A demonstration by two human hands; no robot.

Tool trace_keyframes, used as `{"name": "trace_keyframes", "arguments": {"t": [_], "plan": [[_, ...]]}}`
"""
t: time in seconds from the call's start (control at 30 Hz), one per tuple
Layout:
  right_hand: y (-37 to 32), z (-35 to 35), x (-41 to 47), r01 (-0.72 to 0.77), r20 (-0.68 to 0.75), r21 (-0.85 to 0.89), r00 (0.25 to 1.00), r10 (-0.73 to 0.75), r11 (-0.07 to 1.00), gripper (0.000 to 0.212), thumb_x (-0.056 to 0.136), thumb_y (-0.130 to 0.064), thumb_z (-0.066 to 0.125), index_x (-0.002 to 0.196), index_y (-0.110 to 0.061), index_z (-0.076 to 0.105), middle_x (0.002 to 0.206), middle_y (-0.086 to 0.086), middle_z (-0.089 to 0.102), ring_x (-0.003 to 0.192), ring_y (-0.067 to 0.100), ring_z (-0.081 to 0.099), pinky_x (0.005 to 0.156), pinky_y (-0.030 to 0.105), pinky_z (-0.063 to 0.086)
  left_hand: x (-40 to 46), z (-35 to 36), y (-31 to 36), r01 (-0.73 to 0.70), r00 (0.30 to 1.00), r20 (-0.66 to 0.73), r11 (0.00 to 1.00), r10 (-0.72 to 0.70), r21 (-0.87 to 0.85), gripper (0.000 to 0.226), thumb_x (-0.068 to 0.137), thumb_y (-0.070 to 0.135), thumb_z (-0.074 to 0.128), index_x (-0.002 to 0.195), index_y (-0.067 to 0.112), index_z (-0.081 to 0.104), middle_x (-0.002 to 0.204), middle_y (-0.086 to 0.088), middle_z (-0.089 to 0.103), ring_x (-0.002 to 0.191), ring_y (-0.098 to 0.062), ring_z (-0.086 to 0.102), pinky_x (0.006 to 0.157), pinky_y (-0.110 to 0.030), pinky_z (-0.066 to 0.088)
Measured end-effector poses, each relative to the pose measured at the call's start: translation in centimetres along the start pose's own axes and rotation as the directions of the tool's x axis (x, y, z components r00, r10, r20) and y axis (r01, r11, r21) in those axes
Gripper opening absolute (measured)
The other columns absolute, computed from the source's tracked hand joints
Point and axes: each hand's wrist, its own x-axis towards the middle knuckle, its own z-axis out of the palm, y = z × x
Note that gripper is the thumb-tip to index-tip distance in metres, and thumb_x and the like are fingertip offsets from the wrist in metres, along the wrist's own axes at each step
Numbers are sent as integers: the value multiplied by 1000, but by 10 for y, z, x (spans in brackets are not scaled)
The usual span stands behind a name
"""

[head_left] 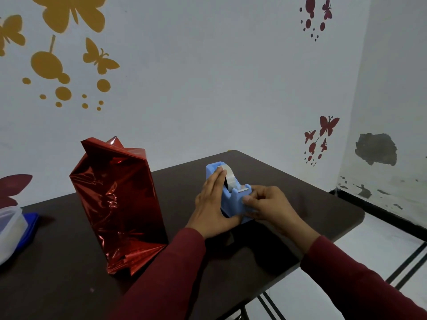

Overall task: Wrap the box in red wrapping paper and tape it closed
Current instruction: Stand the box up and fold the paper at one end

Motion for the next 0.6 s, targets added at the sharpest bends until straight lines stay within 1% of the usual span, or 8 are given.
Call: {"name": "trace_keyframes", "arguments": {"t": [0.07,0.13,0.2,0.23,0.3,0.4,0.47,0.6], "plan": [[10,-4,-2,30,32,-58,999,-28,998,28,93,-9,74,67,0,70,125,-12,72,107,16,72,87,49,63,-2,0,3,-39,998,-39,999,39,-6,108,74,60,64,164,27,13,168,18,11,152,2,12,119,-41,24],[17,-8,-7,-15,70,199,998,1,980,29,99,-11,67,84,14,69,134,-7,70,113,19,71,87,49,63,-2,-2,13,-93,984,-153,995,87,-30,87,81,54,63,158,27,31,162,13,29,144,4,22,117,-39,27],[17,-10,-13,-97,66,487,995,74,868,41,106,-25,56,93,11,72,131,-4,72,117,18,69,89,53,62,-1,-3,26,-157,948,-281,988,150,-3,61,89,47,62,145,26,49,146,9,46,135,7,31,113,-44,36],[16,-12,-15,-87,32,534,996,82,841,51,107,-34,51,93,9,73,130,-5,73,120,16,67,91,54,61,-1,-1,32,-187,929,-320,982,187,31,51,92,46,61,138,25,56,139,9,51,132,6,33,110,-46,39],[16,-11,-16,-10,-62,483,997,45,876,64,108,-43,43,89,7,76,128,-8,73,123,12,65,94,51,58,-1,3,43,-228,908,-337,968,249,102,44,95,49,59,131,24,65,132,9,55,130,-2,37,107,-45,39],[19,-10,-20,100,-180,336,983,-40,937,62,109,-45,39,88,-4,81,123,-14,74,117,8,66,94,44,54,-2,7,52,-228,924,-276,961,265,159,40,97,54,57,128,31,66,139,13,51,135,-12,36,107,-41,33],[22,-11,-21,155,-208,283,973,-97,946,59,110,-42,38,93,-4,80,120,-14,75,116,6,66,95,45,53,-2,9,54,-229,932,-235,951,276,207,29,96,51,62,118,34,70,143,16,48,136,-15,35,105,-41,31],[27,-10,-18,177,-206,246,970,-126,953,58,111,-39,40,84,-9,81,122,-17,74,117,4,65,94,42,50,0,11,50,-233,927,-246,947,285,219,7,90,39,76,94,33,74,136,16,54,130,-20,38,101,-39,27]]}}
